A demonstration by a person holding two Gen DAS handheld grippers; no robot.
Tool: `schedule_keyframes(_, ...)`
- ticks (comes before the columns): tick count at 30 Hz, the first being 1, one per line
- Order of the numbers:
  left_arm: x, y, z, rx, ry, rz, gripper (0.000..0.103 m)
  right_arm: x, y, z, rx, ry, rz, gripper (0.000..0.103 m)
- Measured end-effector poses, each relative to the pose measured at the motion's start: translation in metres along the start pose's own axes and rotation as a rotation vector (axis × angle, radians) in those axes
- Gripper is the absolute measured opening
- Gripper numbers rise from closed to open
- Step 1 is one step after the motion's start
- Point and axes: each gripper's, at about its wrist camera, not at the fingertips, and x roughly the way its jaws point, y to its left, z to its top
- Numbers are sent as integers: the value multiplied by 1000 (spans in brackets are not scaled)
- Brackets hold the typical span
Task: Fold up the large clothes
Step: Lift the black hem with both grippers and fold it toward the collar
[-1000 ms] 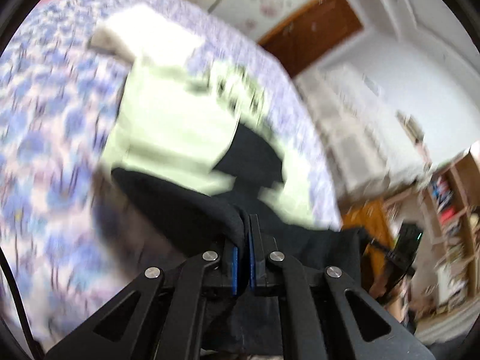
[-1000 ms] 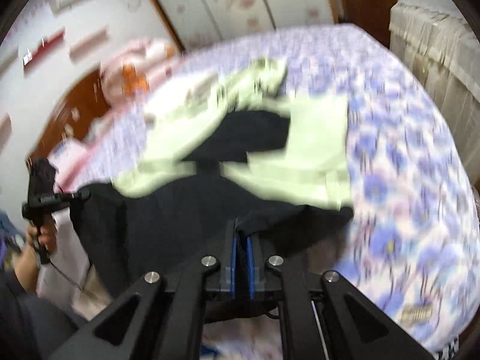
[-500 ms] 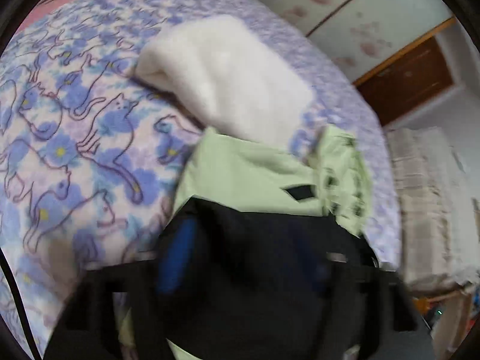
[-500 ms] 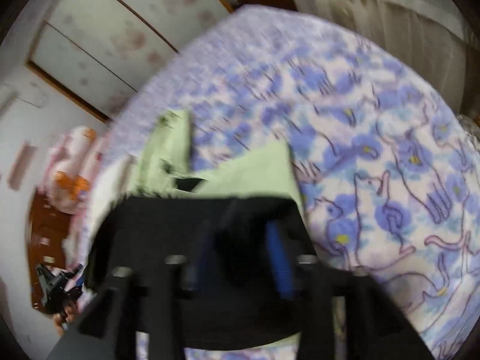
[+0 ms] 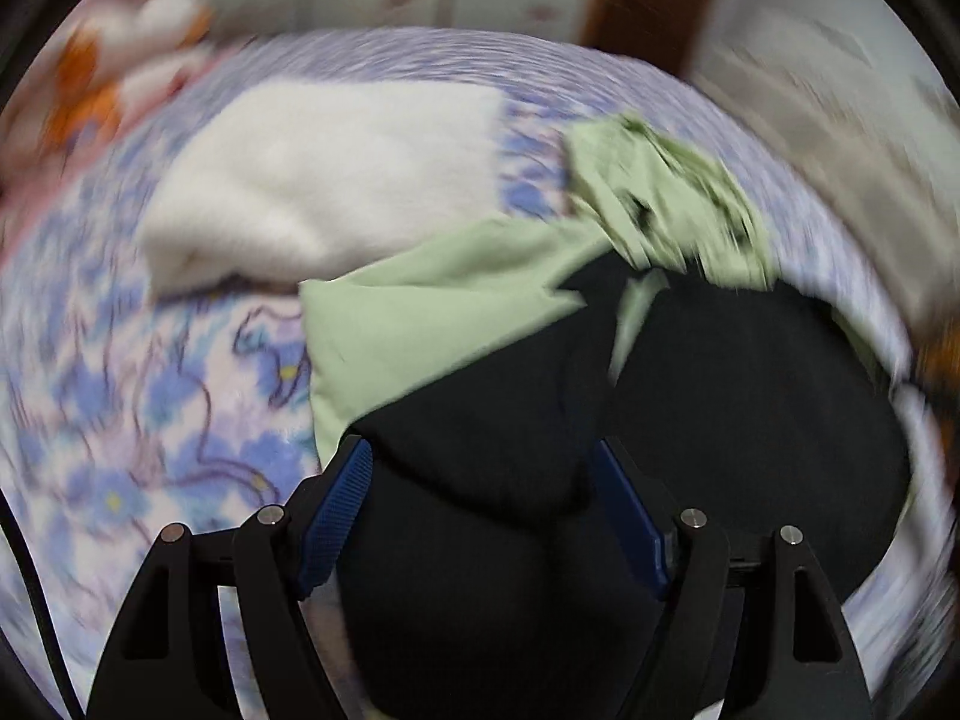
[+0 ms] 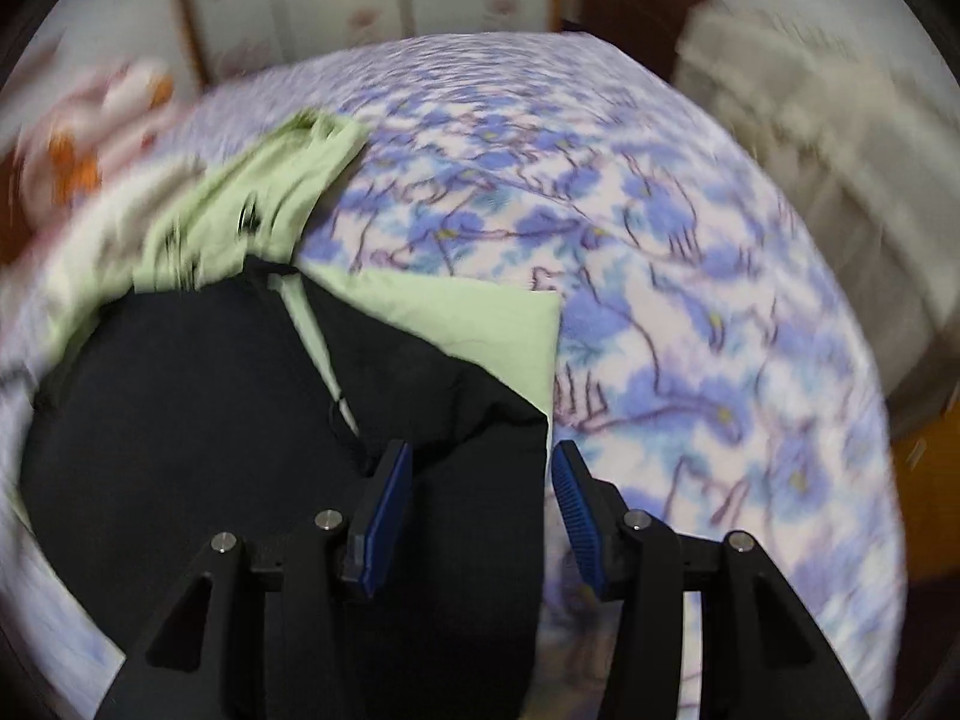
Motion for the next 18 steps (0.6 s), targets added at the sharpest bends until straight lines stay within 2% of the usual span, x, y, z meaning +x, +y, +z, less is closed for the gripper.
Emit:
schedule_keyframes(3, 1, -19, -17, 191, 13, 77, 75, 0, 21, -10, -134, -7, -51, 49)
schedule_keyframes(6, 6, -32, -29, 332, 1, 178, 75, 7, 38, -21, -232, -3, -92, 49)
schedule_keyframes(7, 12, -36, -31, 388, -12, 234, 75, 11, 42, -21, -258, -3, -114, 49)
schedule_keyframes(12, 35, -54, -24, 548, -92, 391, 75, 25, 48, -5, -255, -24, -174, 49)
schedule_keyframes(14, 41, -56, -15, 574, -126, 422, 75, 31, 44, 7, -226, -31, -175, 49)
schedule_keyframes(15, 43, -53, -8, 564, -127, 412, 75, 34, 42, 13, -208, -34, -172, 49)
schedule_keyframes(18, 45, -38, 21, 446, -115, 337, 72, 39, 23, 34, -78, -33, -98, 49)
